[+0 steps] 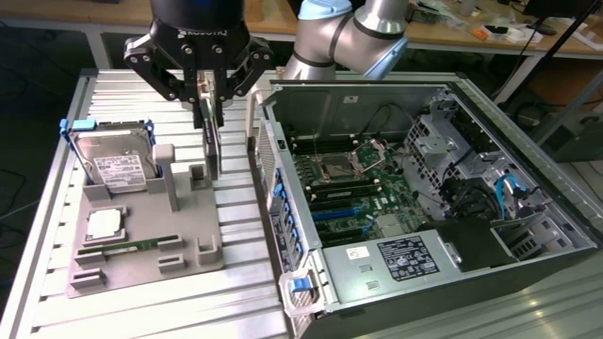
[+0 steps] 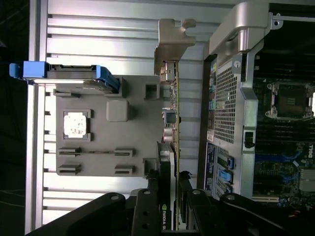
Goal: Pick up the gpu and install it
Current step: 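Pick up the gpu and move the gpu toward the slot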
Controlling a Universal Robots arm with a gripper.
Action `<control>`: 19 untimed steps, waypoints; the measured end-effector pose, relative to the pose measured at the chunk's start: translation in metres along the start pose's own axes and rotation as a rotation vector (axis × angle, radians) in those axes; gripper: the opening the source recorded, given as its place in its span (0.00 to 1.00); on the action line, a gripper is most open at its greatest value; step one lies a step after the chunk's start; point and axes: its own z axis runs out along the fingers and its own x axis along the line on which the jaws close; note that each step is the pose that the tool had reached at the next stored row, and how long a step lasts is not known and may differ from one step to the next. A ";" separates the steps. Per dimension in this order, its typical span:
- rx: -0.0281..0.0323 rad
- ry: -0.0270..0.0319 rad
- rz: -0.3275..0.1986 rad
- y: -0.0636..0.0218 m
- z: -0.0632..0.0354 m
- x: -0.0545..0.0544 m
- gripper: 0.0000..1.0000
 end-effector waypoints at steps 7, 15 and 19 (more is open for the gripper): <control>0.0001 0.0005 0.000 -0.0006 0.0002 -0.013 0.27; -0.0001 0.0025 0.000 -0.0011 -0.0001 -0.026 0.27; 0.0000 0.0043 0.000 -0.0013 -0.0015 -0.032 0.27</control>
